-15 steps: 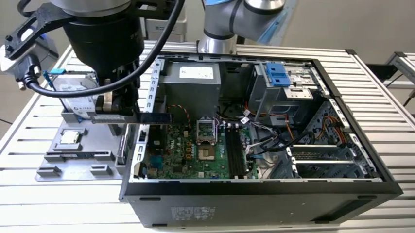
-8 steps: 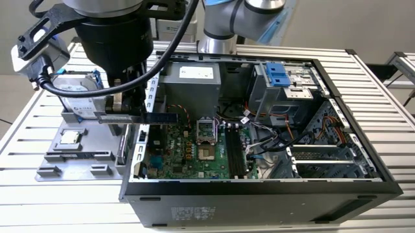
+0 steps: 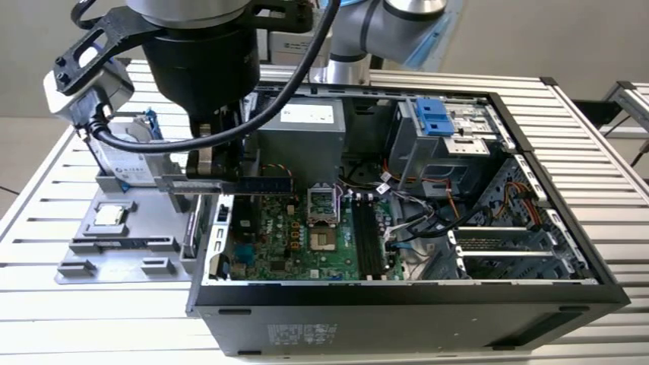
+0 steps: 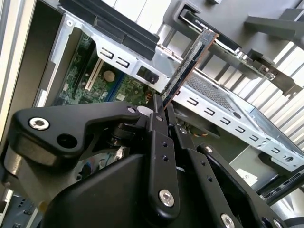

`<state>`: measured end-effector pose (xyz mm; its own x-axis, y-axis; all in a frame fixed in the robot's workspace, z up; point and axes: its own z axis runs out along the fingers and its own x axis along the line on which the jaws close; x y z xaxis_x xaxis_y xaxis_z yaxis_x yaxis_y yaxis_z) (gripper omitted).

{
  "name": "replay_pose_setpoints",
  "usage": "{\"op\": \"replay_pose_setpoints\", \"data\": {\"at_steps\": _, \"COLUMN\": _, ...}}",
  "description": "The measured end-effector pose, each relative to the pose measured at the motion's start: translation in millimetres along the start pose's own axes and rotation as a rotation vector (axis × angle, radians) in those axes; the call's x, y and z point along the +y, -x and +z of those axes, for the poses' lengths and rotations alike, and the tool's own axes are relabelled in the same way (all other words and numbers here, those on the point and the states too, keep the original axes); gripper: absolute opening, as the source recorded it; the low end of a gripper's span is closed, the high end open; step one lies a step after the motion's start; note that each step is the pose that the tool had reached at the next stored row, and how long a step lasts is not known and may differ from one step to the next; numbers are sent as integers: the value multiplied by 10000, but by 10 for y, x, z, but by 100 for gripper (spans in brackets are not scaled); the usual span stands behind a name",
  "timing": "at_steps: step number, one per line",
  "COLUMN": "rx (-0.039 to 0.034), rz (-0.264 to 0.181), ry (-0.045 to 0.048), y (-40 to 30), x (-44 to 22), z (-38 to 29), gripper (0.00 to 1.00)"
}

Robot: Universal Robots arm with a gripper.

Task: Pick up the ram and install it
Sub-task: 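Pick up the ram and move it above insertion slot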

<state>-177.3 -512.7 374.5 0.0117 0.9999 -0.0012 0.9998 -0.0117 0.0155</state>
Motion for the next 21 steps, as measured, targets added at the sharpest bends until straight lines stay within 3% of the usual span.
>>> {"op": "replay_pose_setpoints", "data": {"at_steps": 21, "rx": 0, "rz": 1, "ry": 0, "y": -4, "x": 349, "z": 5, "gripper": 0}}
